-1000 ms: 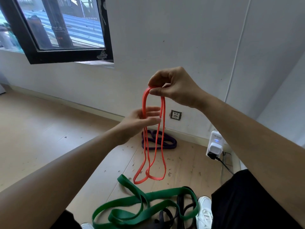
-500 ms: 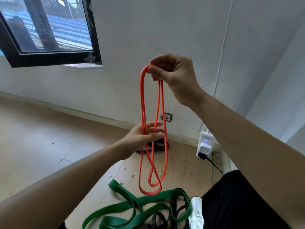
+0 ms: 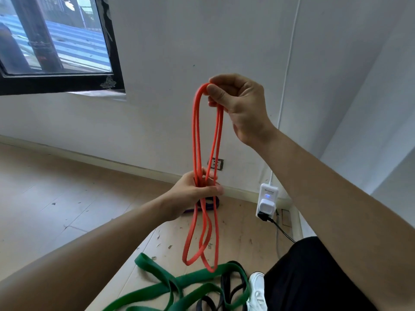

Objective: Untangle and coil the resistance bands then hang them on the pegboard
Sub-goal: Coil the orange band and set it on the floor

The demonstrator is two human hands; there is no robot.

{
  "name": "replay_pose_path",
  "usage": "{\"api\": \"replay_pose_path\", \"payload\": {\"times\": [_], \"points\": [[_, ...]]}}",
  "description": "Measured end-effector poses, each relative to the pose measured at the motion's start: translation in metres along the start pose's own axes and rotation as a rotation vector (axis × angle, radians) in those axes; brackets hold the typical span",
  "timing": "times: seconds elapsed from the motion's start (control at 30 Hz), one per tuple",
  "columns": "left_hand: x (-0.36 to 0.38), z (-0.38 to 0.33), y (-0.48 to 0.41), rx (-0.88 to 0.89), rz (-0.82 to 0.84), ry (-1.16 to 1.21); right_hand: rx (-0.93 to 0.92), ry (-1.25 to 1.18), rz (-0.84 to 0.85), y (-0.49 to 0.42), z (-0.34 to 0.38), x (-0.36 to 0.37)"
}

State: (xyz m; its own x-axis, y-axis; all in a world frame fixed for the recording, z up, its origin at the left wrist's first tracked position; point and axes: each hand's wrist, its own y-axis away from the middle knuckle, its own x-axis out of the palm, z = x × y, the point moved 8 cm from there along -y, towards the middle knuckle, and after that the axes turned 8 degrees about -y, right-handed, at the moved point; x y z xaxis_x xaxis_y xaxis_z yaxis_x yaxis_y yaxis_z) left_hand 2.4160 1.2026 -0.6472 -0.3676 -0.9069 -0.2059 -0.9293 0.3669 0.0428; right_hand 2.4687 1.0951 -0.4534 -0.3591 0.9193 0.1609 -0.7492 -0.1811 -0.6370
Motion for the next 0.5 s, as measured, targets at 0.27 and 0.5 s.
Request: {"api": "replay_pose_path", "payload": {"times": [0.27, 0.5], "points": [[-0.013, 0.013, 0.011, -0.048, -0.024, -0.068, 0.048, -0.074, -0.202, -0.007, -0.009, -0.045], [-0.048, 0.028, 0.028, -0.097, -0.087, -0.228, 0.135, 0.012, -0.302, -0.002, -0.036, -0.085]]}}
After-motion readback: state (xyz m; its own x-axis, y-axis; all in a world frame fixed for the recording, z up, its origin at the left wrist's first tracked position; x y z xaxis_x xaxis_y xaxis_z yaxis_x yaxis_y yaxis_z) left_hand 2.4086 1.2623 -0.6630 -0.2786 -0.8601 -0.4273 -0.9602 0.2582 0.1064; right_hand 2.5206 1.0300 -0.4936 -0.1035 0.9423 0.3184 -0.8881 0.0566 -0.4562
